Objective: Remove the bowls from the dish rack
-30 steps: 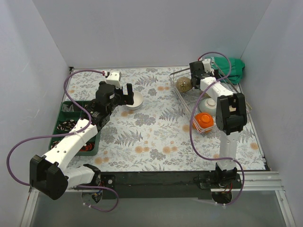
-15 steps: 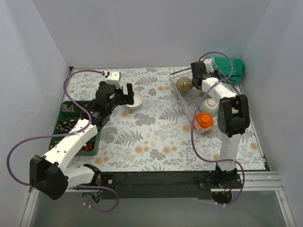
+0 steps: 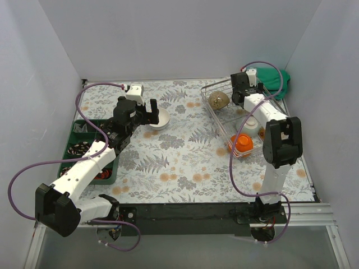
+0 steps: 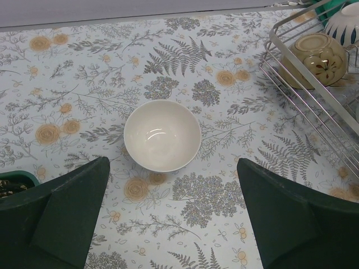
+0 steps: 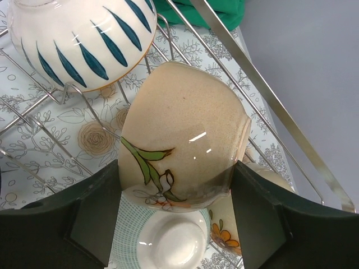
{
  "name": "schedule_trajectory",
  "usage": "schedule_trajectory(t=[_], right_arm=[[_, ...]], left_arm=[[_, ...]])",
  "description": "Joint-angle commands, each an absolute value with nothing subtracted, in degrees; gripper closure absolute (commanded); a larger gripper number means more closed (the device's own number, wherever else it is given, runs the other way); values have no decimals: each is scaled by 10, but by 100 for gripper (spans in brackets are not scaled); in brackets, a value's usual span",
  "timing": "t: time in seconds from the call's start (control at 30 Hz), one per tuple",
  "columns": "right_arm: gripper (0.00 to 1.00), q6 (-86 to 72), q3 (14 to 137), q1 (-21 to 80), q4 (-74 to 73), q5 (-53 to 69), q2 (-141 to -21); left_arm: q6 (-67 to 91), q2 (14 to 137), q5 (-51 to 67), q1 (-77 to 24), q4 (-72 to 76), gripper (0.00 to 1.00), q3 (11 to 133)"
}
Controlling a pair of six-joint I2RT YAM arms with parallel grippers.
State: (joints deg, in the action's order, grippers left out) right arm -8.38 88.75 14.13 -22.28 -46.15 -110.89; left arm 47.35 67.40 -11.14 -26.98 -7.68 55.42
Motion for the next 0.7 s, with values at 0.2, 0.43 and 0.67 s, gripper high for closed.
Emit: schedule_trajectory(t=[0.2,0.43,0.67], right_arm=[[89,-89,847,140,-203,-432,-988],[89,-93,795,142,-183,-344,-914],[88,-95,742,157,-159,-266,-829]], left_arm=[[475,661,-102,-272,-69,2,548],[487,665,-72,-272,-69,2,550],[498,672,-48,-272,-68,2,551]])
